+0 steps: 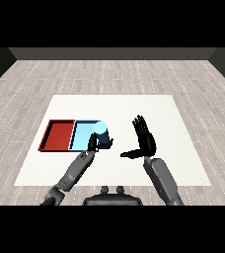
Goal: Pick the blue can and put it in the blue box
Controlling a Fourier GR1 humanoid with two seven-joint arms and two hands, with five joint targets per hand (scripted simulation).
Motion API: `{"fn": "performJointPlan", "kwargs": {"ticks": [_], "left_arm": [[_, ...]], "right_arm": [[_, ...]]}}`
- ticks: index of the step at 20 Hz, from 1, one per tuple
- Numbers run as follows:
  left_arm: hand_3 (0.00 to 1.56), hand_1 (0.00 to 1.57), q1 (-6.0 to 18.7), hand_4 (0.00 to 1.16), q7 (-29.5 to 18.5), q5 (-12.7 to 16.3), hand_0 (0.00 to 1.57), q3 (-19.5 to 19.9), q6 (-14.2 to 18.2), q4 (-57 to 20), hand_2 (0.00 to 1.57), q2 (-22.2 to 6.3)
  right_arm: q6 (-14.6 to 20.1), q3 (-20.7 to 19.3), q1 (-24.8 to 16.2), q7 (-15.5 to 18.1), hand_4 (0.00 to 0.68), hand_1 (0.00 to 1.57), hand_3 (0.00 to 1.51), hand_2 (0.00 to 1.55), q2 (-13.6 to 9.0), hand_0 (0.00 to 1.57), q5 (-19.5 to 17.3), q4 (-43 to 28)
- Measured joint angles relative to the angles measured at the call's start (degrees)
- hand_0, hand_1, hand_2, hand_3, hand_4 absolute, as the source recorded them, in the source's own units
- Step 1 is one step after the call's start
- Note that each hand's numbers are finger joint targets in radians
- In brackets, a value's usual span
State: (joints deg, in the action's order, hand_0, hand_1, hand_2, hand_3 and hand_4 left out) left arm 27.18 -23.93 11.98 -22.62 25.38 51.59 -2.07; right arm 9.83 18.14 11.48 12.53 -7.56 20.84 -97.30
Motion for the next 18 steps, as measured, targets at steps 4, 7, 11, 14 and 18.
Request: {"fn": "performJointPlan", "kwargs": {"ticks": [4,7,11,14,18], "left_arm": [[1.5,1.57,-0.13,1.13,1.95,-0.86,1.57,1.52,-0.02,-0.05,1.57,-1.72],[1.49,1.57,0.18,1.13,3.85,-1.26,1.57,3.47,-0.55,-0.47,1.57,-4.53],[1.5,1.57,2.01,1.09,5.67,-0.51,1.57,7.81,-1.53,-5.75,1.57,-8.08],[1.51,1.57,4.13,1.09,7.68,0.21,1.57,10.88,-3.38,-10.92,1.57,-11.31],[1.49,1.57,8.06,1.05,8.74,-0.47,1.57,13.53,-4.43,-20.33,1.57,-13.12]], "right_arm": [[-2.5,-5.27,-4.75,1.37,0.0,0.0,0.0,0.0,-3.2,0.0,2.81,-4.25],[-3.02,-8.73,-6.19,1.08,0.0,0.0,0.0,0.0,-4.63,0.0,4.01,-5.26],[-3.93,-10.95,-8.19,2.24,0.0,0.0,0.0,0.0,-5.19,0.0,4.36,-4.6],[-3.26,-11.53,-7.81,1.29,0.0,0.0,0.0,0.0,-5.31,0.0,3.78,-4.53],[-3.52,-13.06,-6.67,1.36,0.0,0.0,0.0,0.0,-5.09,0.0,3.88,-2.69]]}}
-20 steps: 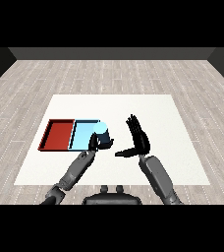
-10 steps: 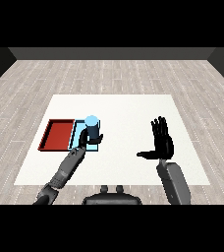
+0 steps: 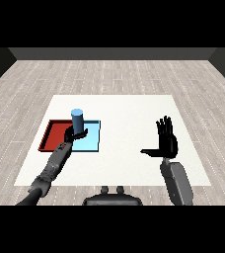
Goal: Pick the blue can and put it in the blue box
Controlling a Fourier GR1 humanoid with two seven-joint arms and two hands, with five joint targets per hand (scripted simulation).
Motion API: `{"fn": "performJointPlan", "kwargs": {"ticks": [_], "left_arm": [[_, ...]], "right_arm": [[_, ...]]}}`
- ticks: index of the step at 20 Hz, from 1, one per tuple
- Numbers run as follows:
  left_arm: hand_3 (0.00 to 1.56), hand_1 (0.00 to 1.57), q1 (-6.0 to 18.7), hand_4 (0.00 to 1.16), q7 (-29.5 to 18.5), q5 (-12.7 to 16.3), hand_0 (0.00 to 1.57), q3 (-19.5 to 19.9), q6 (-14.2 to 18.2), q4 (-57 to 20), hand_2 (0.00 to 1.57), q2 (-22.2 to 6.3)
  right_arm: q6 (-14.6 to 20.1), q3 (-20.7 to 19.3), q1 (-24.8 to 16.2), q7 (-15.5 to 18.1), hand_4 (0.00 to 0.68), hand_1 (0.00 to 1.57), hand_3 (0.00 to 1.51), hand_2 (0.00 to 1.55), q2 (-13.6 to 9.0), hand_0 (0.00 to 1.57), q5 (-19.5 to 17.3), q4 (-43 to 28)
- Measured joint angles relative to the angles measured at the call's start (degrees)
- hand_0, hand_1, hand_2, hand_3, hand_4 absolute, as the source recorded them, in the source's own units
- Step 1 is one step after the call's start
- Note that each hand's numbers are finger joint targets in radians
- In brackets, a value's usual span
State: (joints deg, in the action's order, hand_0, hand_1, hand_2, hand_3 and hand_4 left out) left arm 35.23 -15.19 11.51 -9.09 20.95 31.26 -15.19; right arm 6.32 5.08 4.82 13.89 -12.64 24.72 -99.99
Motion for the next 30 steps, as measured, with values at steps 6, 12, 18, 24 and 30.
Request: {"fn": "performJointPlan", "kwargs": {"ticks": [6,12,18,24,30], "left_arm": [[1.38,1.55,7.21,0.97,5.0,-2.76,1.55,1.05,0.98,-13.24,1.48,-0.93],[0.99,1.44,10.14,0.86,8.06,-6.38,1.44,-0.48,2.08,-22.98,1.35,1.8],[0.0,1.57,11.93,0.7,9.48,-8.38,1.57,-1.14,1.29,-26.54,1.48,2.56],[0.0,0.0,12.94,0.0,10.93,-9.4,0.0,-1.34,-1.38,-27.79,0.0,2.41],[0.0,0.0,12.15,0.0,10.46,-9.81,0.0,-0.74,3.92,-27.14,0.0,4.27]], "right_arm": [[-0.35,-0.26,-0.1,1.43,0.0,0.0,0.0,0.0,1.69,0.0,-0.51,3.5],[-1.58,-1.75,1.1,2.56,0.0,0.0,0.0,0.0,1.93,0.0,-0.46,8.51],[-2.82,-2.71,1.43,3.75,0.0,0.0,0.0,0.0,2.67,0.0,0.22,10.49],[-3.59,-2.55,1.7,4.78,0.0,0.0,0.0,0.0,3.18,0.0,-0.3,11.3],[-4.11,-3.41,1.93,3.84,0.0,0.0,0.0,0.0,3.45,0.0,0.85,10.03]]}}
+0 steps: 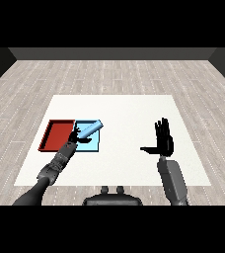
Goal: Pick the blue can and put it in the blue box
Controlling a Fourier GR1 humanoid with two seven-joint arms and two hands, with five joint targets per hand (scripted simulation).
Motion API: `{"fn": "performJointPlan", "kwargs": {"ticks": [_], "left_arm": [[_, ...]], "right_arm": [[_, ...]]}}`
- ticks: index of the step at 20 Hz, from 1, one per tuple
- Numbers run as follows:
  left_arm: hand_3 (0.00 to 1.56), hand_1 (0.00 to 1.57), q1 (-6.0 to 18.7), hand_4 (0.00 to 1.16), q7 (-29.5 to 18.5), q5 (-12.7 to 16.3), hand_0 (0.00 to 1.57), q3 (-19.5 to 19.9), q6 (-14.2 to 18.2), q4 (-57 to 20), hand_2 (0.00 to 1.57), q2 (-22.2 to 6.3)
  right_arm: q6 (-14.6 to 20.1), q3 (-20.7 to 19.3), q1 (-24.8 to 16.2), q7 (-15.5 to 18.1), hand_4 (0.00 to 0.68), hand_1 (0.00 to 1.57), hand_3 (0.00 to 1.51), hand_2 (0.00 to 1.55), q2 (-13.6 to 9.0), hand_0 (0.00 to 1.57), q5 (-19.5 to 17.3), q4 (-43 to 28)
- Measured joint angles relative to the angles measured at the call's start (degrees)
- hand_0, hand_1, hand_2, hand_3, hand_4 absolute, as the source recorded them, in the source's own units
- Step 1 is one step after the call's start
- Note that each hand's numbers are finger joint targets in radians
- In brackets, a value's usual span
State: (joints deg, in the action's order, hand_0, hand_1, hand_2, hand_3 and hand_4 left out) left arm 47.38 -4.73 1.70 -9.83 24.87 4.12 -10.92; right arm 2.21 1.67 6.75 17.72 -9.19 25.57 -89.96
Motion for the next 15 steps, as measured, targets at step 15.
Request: {"fn": "performJointPlan", "kwargs": {"ticks": [15], "left_arm": [[0.0,0.0,-11.15,0.0,-33.85,9.38,0.0,7.94,1.48,27.83,0.0,2.56]], "right_arm": [[-1.53,-0.18,-1.22,-0.98,0.0,0.0,0.0,0.0,-1.1,0.0,-0.02,-0.82]]}}
